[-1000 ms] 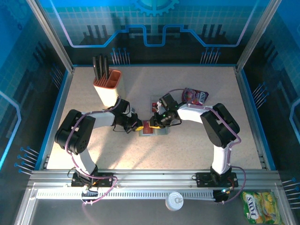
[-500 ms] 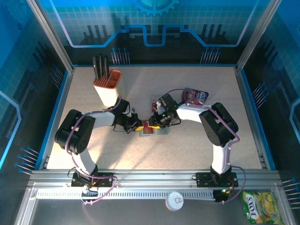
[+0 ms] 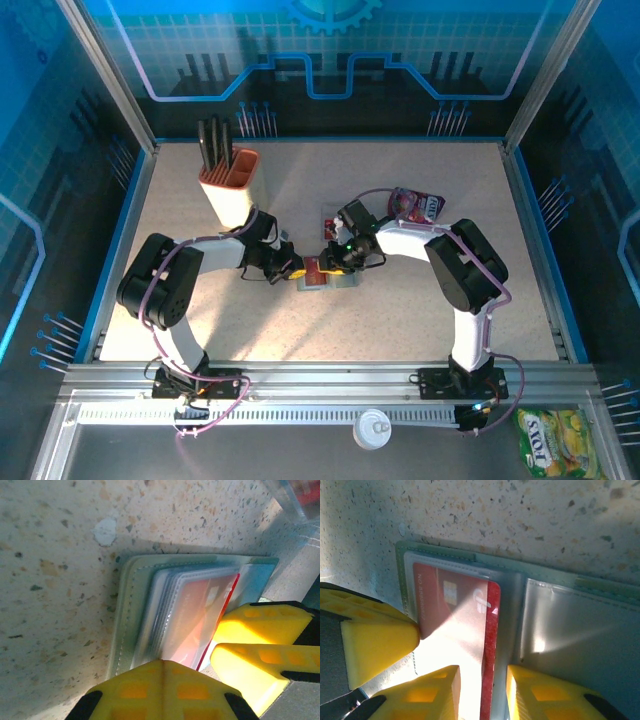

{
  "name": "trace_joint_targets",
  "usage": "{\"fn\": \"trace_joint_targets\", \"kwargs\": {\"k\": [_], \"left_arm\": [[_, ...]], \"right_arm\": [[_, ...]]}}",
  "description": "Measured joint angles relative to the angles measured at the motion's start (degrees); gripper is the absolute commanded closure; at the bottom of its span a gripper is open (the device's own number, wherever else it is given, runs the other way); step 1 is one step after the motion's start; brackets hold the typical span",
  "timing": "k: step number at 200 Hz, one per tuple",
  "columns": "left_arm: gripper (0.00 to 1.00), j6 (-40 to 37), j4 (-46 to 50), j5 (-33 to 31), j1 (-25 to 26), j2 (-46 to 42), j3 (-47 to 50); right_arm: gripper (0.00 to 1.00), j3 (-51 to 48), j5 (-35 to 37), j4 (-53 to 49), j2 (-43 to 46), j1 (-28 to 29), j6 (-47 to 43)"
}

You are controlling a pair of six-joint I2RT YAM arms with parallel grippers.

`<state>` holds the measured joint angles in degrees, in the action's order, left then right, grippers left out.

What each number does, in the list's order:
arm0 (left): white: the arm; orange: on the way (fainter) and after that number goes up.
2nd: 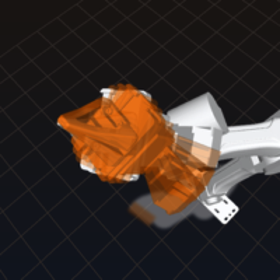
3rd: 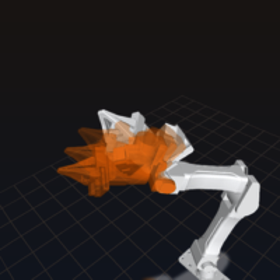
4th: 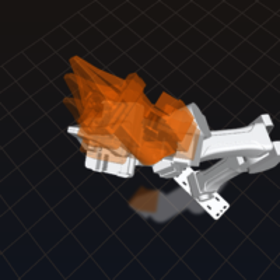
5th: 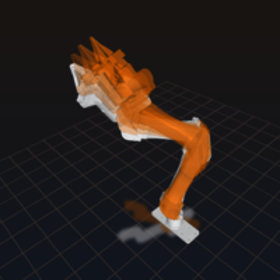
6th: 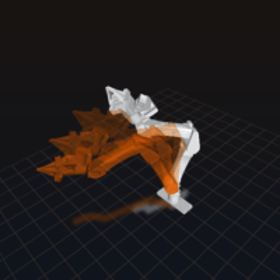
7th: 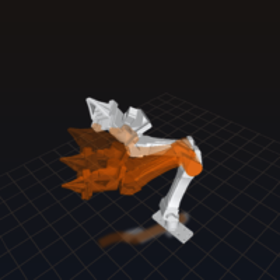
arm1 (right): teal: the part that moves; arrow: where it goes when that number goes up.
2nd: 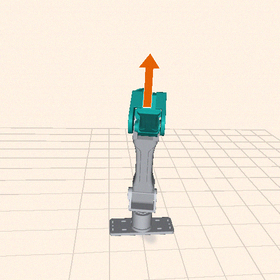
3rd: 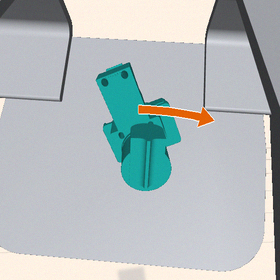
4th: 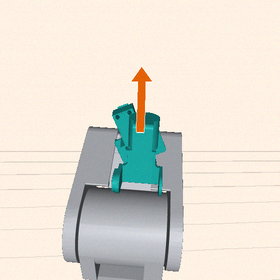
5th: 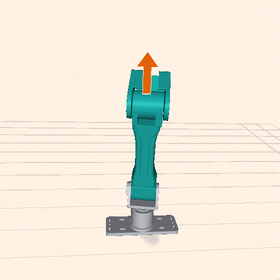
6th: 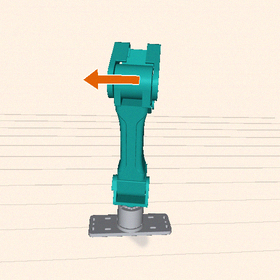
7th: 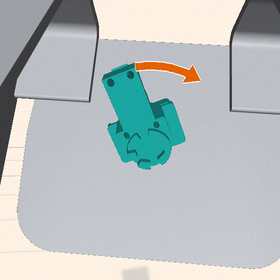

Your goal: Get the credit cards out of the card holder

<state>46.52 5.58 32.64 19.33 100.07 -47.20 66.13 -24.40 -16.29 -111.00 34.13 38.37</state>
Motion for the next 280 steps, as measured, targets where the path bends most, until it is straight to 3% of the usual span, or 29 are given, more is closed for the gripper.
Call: {"fn": "trace_joint_targets", "kwargs": {"k": [280], "left_arm": [[1.0, -1.95, 4.72, -3.26, 0.0, 0.37, -2.51]], "right_arm": [[0.68, -0.02, -3.1, 2.43, 0.94, 0.0, 1.14]]}}
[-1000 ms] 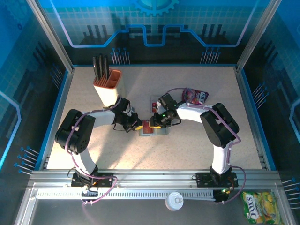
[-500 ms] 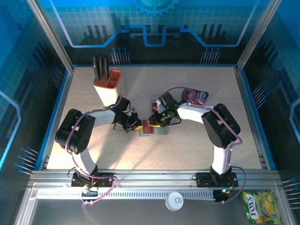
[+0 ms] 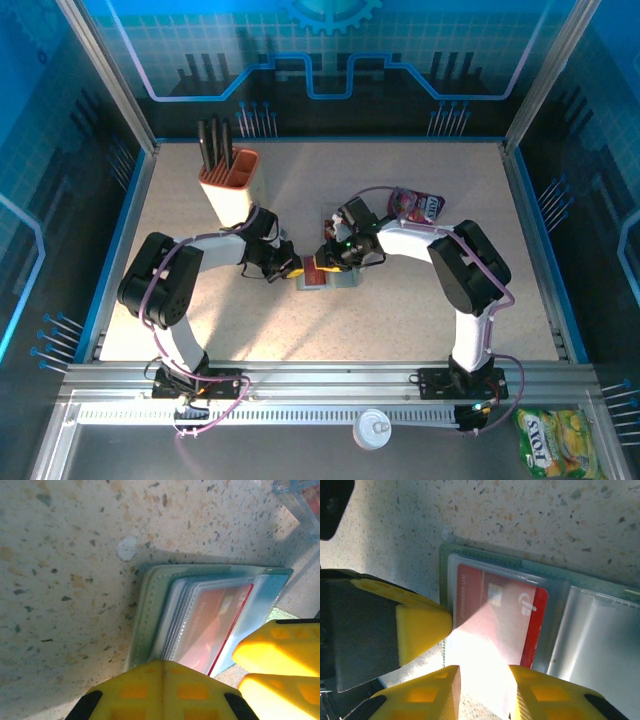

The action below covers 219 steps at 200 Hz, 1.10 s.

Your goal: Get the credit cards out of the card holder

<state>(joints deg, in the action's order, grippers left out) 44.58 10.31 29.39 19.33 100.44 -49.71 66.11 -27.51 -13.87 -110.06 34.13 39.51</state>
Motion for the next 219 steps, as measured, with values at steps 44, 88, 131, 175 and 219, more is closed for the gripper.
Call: {"fn": "trace_joint_targets", "kwargs": {"k": [44, 88, 131, 175, 219], "left_arm": [[1.0, 0.0, 0.0, -0.02, 0.0, 0.02, 0.0], [1.0, 0.0, 0.0, -0.02, 0.0, 0.02, 0.0], [1.0, 0.0, 0.0, -0.02, 0.0, 0.02, 0.0], [1.0, -0.07, 0.0, -0.02, 0.0, 0.09, 0.0], [1.0, -0.17, 0.0, -0.02, 0.0, 0.13, 0.0]], "right_arm": [[0.69, 0.0, -0.26, 0.22, -1.38, 0.0, 0.15], [0.71, 0.0, -1.95, 2.03, -1.84, 0.0, 0.81], [0.7, 0.0, -2.56, 2.47, -2.4, 0.0, 1.01], [0.66, 0.24, -2.12, 1.84, -2.47, 0.0, 0.52], [0.64, 0.37, -1.53, 1.16, -2.27, -0.02, 0.07]]}}
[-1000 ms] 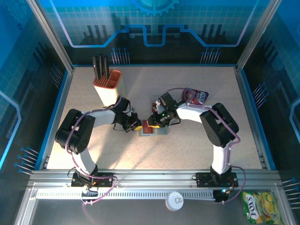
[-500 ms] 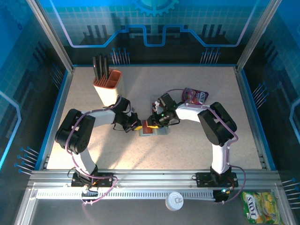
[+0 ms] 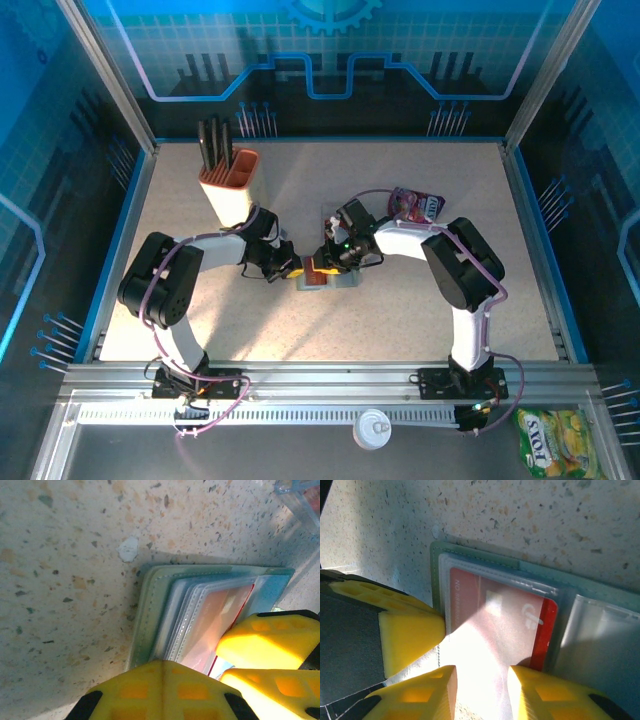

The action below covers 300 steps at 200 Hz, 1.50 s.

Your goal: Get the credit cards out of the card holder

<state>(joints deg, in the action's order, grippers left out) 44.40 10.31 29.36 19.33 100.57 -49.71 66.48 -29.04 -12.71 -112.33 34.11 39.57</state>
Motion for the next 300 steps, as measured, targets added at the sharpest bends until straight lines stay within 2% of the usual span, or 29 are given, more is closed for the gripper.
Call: {"fn": "trace_joint_targets", "kwargs": {"k": [64, 222, 300], "left_arm": [[1.0, 0.0, 0.0, 0.0, 0.0, 0.0, 0.0], [1.0, 0.0, 2.23, -0.04, 2.27, -0.55, -2.69], [1.0, -1.51, 4.68, -2.62, 2.27, -0.28, -2.67]], "right_arm": [[0.6, 0.0, 0.48, -0.79, 0.5, -0.04, -0.24], [0.61, -2.34, 0.31, 1.18, 3.17, -1.03, 0.52], [0.61, -2.43, 0.31, 1.22, 3.17, -1.18, 0.55]]}}
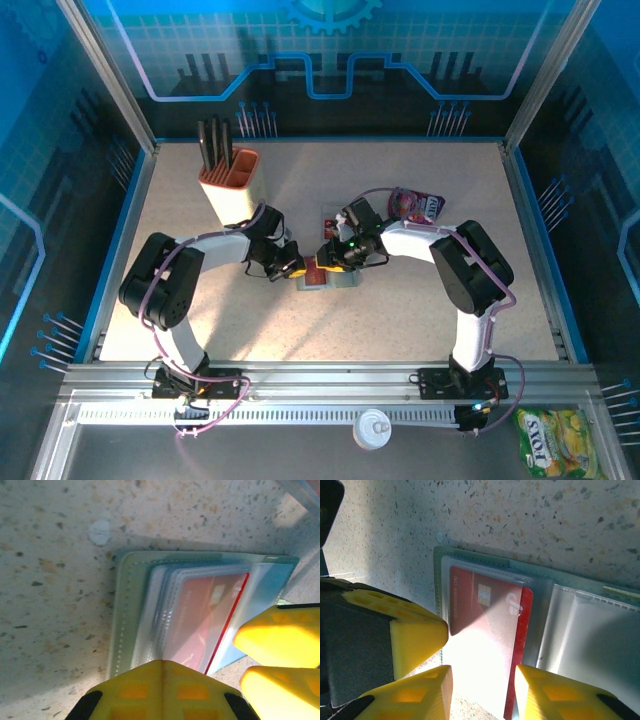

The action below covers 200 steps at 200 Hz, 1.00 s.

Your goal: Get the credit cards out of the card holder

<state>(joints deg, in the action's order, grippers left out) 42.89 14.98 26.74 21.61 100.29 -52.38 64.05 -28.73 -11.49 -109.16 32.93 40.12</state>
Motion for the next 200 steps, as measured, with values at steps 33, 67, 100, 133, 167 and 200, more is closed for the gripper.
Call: {"fn": "trace_joint_targets", "kwargs": {"k": [33, 67, 100, 133, 167, 200], "left_arm": [[1.0, -0.02, 0.2, -0.24, 0.0, 0.17, 0.0], [1.0, -0.04, 0.17, -0.24, 0.0, 0.28, 0.0], [1.0, -0.02, 0.2, -0.24, 0.0, 0.28, 0.0], [1.0, -0.04, 0.2, -0.33, 0.0, 0.28, 0.0], [1.0, -0.04, 0.2, -0.35, 0.0, 0.28, 0.0], [1.0, -0.5, 0.2, -0.33, 0.0, 0.39, -0.02]], "right_arm": [[0.61, 0.0, -0.02, 0.0, 0.0, 0.0, 0.0], [0.62, 0.0, -0.28, 0.07, 0.0, 0.0, 0.07], [0.66, 0.0, -0.5, 0.33, -0.02, 0.0, 0.39], [0.68, 0.0, -0.9, 0.74, -0.09, 0.0, 0.42], [0.68, 0.0, -0.96, 1.01, -1.18, 0.0, 0.42], [0.68, 0.0, -0.83, 0.9, -1.7, 0.0, 0.37]]}}
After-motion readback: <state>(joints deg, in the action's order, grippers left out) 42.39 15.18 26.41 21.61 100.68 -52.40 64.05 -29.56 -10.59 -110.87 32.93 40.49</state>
